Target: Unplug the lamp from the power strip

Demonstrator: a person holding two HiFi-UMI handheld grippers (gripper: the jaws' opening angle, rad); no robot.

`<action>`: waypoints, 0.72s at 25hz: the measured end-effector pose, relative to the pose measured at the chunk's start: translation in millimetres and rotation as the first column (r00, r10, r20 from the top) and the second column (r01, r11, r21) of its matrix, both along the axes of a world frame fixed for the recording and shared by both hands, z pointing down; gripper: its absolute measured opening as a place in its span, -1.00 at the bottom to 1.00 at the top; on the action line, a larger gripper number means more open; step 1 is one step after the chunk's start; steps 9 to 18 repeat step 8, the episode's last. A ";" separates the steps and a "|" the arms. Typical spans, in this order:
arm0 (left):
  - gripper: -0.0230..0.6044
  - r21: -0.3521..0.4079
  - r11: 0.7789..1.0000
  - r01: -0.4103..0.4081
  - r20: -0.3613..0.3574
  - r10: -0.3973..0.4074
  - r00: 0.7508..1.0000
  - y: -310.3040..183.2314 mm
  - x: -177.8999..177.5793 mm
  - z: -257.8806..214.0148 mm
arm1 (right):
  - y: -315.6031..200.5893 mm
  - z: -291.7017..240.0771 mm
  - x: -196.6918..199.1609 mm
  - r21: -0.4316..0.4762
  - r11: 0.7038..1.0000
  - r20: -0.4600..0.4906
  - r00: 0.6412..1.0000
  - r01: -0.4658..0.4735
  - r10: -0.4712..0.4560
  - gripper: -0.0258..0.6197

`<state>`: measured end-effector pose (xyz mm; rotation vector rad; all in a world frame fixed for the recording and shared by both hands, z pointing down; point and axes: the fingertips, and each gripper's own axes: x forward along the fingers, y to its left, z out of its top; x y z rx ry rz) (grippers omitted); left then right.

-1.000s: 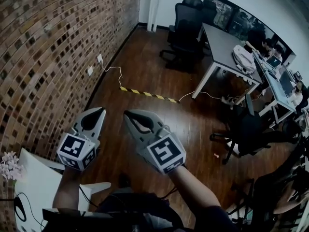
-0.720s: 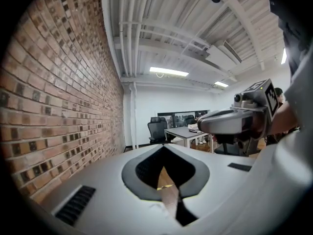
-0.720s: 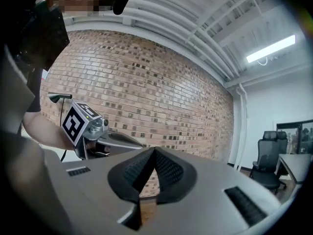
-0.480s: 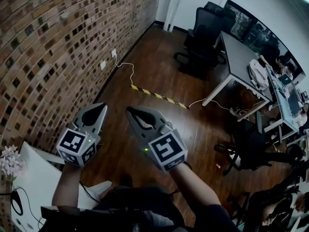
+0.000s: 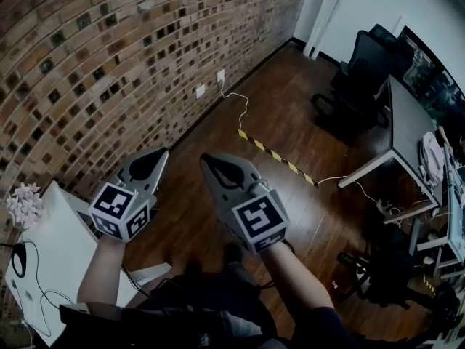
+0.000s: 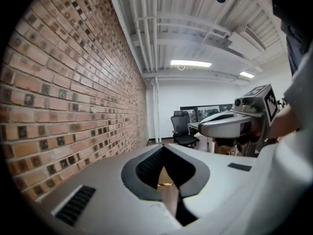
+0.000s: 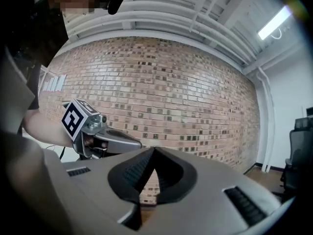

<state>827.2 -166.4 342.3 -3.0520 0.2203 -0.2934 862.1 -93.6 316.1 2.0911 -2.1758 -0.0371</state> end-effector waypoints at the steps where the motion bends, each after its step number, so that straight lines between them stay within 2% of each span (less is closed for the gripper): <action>1: -0.95 -0.003 1.000 0.021 0.005 -0.021 1.000 -3.5 4.4 0.2 | -4.2 1.3 8.2 0.009 1.000 0.001 1.000 0.021 -0.021 -0.92; 8: -0.95 -0.008 0.983 0.186 0.022 -0.185 0.982 -25.6 37.1 -1.6 | -32.7 0.4 69.6 0.035 0.988 0.039 0.988 0.151 -0.152 -0.92; 18: -0.95 -0.008 0.983 0.186 0.022 -0.185 0.982 -25.6 37.1 -1.6 | -32.7 0.4 69.6 0.035 0.988 0.039 0.988 0.151 -0.152 -0.92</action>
